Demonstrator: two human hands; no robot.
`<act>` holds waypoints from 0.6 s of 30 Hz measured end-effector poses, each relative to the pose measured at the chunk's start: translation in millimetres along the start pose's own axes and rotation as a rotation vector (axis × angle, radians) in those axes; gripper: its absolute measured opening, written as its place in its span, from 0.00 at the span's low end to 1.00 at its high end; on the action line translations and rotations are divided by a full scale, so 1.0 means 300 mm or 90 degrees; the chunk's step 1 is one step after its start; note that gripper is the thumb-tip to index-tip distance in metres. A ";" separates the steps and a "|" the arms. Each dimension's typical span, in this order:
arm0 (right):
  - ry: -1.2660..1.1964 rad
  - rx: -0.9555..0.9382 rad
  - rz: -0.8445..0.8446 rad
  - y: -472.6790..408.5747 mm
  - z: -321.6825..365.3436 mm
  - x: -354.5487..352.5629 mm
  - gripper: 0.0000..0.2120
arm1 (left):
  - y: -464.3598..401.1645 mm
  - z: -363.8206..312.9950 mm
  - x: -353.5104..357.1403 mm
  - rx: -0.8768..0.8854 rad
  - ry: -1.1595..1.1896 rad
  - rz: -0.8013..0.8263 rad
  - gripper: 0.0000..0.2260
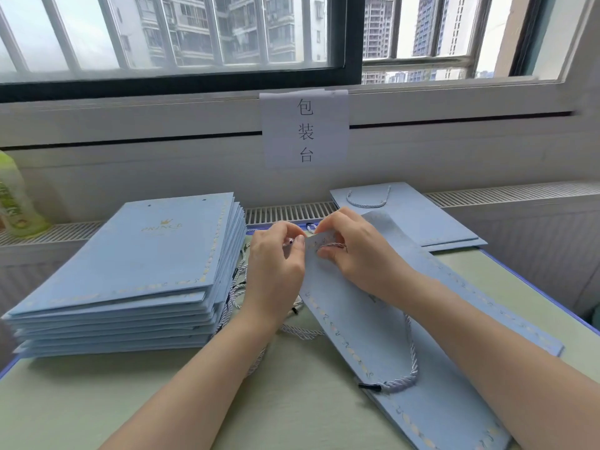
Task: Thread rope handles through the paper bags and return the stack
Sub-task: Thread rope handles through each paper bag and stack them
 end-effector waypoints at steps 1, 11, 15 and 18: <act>0.000 -0.004 -0.005 0.002 0.002 0.001 0.10 | -0.003 0.012 0.007 0.000 0.001 0.012 0.04; -0.030 -0.051 -0.038 0.008 0.015 0.002 0.11 | -0.017 -0.009 0.005 -0.115 0.136 0.097 0.04; -0.028 -0.048 -0.034 0.003 0.019 0.000 0.11 | -0.021 -0.008 -0.006 -0.167 0.166 0.087 0.08; -0.028 -0.057 -0.036 0.001 0.021 0.005 0.10 | -0.021 0.004 -0.010 -0.216 0.197 0.077 0.09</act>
Point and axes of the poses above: each hand's wrist, its own y-axis away from the middle knuckle, its own x-axis out of the palm, z = x × y, the point moved 3 cm from there along -y, towards the middle knuckle, and after that the axes turned 5 degrees about x, right-handed, at the moved point
